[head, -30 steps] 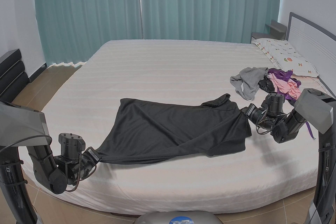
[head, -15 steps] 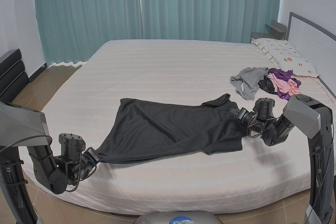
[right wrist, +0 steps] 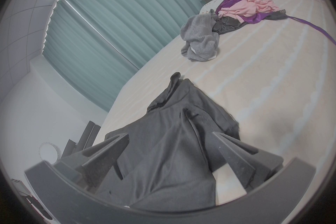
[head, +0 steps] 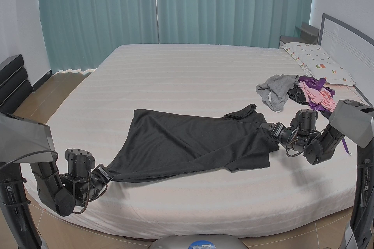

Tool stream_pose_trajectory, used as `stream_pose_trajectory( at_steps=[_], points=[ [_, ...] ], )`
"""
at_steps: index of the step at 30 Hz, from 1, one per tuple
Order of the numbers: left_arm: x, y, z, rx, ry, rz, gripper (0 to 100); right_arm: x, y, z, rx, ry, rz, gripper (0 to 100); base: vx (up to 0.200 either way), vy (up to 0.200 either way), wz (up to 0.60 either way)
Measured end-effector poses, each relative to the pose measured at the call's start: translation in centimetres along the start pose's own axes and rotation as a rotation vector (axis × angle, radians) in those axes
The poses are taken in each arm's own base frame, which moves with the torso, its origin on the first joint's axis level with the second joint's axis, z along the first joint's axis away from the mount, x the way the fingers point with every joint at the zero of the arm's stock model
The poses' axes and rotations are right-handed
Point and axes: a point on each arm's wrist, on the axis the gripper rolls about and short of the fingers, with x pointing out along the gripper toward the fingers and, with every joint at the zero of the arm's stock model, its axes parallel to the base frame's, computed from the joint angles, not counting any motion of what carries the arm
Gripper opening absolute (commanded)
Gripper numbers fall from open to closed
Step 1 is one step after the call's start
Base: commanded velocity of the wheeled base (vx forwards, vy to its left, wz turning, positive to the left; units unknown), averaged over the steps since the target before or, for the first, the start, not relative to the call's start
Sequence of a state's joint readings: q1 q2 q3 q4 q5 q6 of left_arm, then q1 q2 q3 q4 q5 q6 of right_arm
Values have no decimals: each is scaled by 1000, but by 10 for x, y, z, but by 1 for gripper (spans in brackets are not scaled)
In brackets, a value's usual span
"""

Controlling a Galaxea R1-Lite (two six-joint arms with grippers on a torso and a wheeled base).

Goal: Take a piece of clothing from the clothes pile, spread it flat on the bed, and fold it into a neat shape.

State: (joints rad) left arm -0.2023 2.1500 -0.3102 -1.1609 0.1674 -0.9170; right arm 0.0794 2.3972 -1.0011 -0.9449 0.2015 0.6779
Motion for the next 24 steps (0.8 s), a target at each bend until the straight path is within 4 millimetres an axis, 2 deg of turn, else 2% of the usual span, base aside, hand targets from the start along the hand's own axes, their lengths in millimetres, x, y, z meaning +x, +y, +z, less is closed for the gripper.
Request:
stream_pose_trajectory(
  at_steps=[7,12,17,24],
  points=[
    [-1,1,0,1,3,1,0,-32,-6,-16,21,76,-39,100,0,0,0],
    [-2,1,-1,2,5,2,0,-47,-12,-33,59,145,-75,100,0,0,0],
    [-3,1,-1,2,6,1,0,-51,-14,-47,127,190,-97,100,0,0,0],
    [-3,1,-2,4,10,2,0,-44,-9,-60,133,221,-97,100,0,0,0]
  ],
)
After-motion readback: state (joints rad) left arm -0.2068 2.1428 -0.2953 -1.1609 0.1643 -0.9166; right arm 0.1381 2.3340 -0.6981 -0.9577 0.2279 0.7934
